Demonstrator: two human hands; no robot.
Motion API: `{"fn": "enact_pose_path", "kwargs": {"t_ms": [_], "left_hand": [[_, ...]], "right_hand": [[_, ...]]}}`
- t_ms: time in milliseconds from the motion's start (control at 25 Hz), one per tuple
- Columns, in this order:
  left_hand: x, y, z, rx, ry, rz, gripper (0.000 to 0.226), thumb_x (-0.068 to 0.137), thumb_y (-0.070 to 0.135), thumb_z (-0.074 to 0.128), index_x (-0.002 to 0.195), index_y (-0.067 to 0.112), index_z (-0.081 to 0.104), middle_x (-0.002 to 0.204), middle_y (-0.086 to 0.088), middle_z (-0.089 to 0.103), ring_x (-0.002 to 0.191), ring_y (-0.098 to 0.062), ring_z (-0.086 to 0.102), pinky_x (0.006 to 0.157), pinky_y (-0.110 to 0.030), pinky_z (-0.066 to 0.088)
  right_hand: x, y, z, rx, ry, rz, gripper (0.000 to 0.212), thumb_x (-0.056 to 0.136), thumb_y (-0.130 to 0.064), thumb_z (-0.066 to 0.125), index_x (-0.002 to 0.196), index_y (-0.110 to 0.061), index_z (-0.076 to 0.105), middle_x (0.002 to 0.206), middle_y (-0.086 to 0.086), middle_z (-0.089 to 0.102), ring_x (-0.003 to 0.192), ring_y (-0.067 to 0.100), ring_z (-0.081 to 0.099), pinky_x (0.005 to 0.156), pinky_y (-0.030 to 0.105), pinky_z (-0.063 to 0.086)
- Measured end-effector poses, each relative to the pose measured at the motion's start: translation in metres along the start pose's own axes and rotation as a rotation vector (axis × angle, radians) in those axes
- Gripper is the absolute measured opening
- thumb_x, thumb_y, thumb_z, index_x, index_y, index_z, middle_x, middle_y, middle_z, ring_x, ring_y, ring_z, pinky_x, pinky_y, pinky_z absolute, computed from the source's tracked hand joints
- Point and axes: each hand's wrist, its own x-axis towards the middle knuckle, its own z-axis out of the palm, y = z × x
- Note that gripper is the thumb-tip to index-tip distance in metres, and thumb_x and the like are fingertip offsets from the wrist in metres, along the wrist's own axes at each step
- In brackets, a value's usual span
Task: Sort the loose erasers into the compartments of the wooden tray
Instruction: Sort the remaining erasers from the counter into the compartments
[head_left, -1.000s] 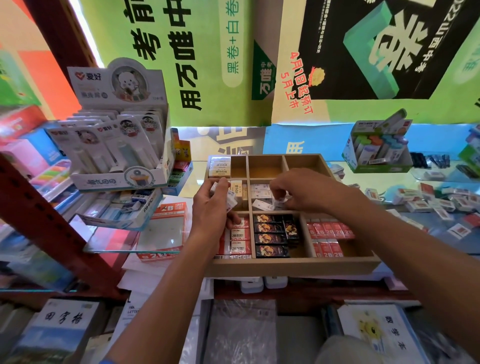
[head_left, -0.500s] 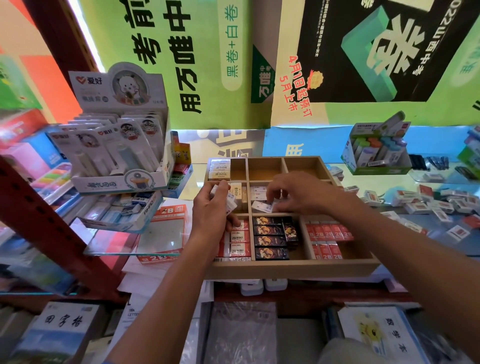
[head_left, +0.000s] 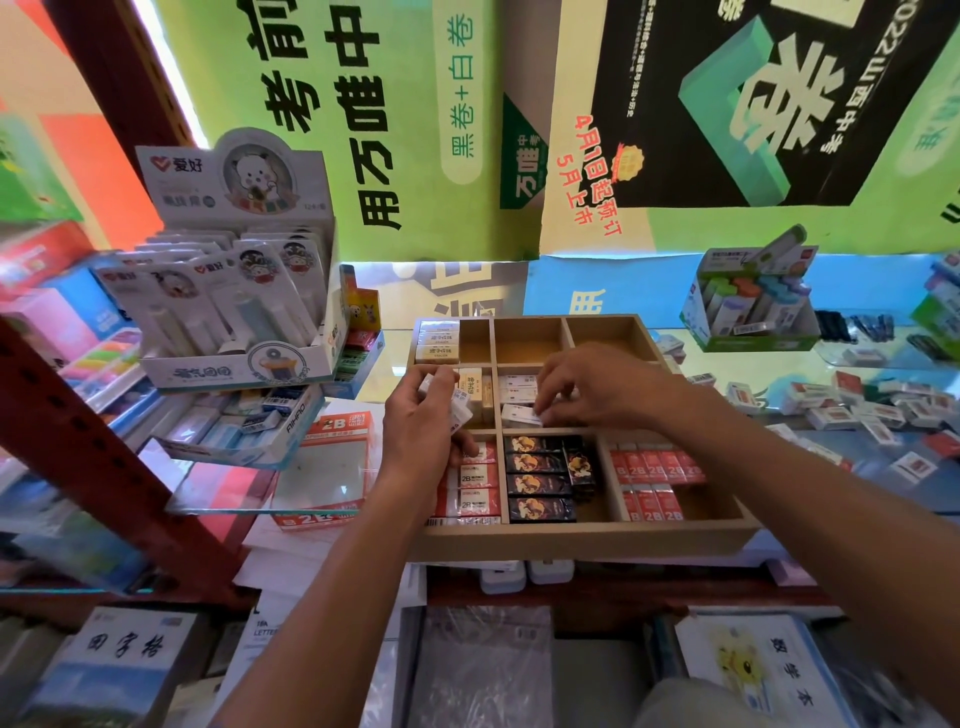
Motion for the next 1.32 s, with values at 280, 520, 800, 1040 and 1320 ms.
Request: {"fn": "enact_pose_path", "kwargs": {"t_ms": [280,520,800,1040,1320], "left_hand": [[0.000,0.000,0.000,-0.005,0.002,-0.005,0.026,0.103,0.036,0.045,0.121,0.022,0.057,0.088,-0.012,0.067,0.045,-0.011,0.058,0.037,-0.020,0.040],[0.001,-0.001,0.000,-0.017,0.003,-0.007,0.026,0.104,0.036,0.045,0.122,0.023,0.057,0.092,-0.014,0.068,0.046,-0.011,0.058,0.037,-0.019,0.040],[0.001,0.000,0.000,-0.010,-0.005,0.010,0.022,0.103,0.034,0.045,0.117,0.022,0.058,0.085,-0.012,0.067,0.047,-0.013,0.057,0.037,-0.021,0.040],[0.001,-0.001,0.000,-0.011,0.002,0.009,0.024,0.103,0.035,0.046,0.120,0.021,0.057,0.090,-0.013,0.066,0.047,-0.013,0.057,0.036,-0.020,0.039],[0.001,-0.001,0.000,-0.018,0.002,0.004,0.024,0.103,0.036,0.046,0.119,0.021,0.058,0.092,-0.014,0.067,0.047,-0.012,0.057,0.037,-0.020,0.040]], "right_hand": [[0.006,-0.013,0.004,-0.088,0.027,0.002,0.012,0.087,-0.027,0.072,0.082,-0.025,0.062,0.087,-0.015,0.052,0.084,0.007,0.052,0.064,0.020,0.036],[0.005,-0.012,0.002,-0.177,0.020,-0.037,0.011,0.088,-0.030,0.070,0.097,-0.025,0.065,0.096,-0.012,0.056,0.090,0.009,0.055,0.066,0.020,0.035],[-0.004,-0.001,-0.009,-0.025,0.033,-0.022,0.024,0.084,-0.022,0.075,0.106,-0.022,0.067,0.095,-0.011,0.061,0.087,0.008,0.058,0.073,0.024,0.042],[-0.001,-0.003,-0.006,-0.112,-0.017,0.009,0.011,0.083,-0.024,0.076,0.088,-0.027,0.066,0.089,-0.013,0.055,0.089,0.011,0.055,0.077,0.030,0.046],[-0.008,0.004,0.005,-0.284,0.110,-0.002,0.026,0.085,-0.038,0.071,0.071,-0.029,0.051,0.082,-0.013,0.055,0.087,0.013,0.052,0.077,0.028,0.028]]}}
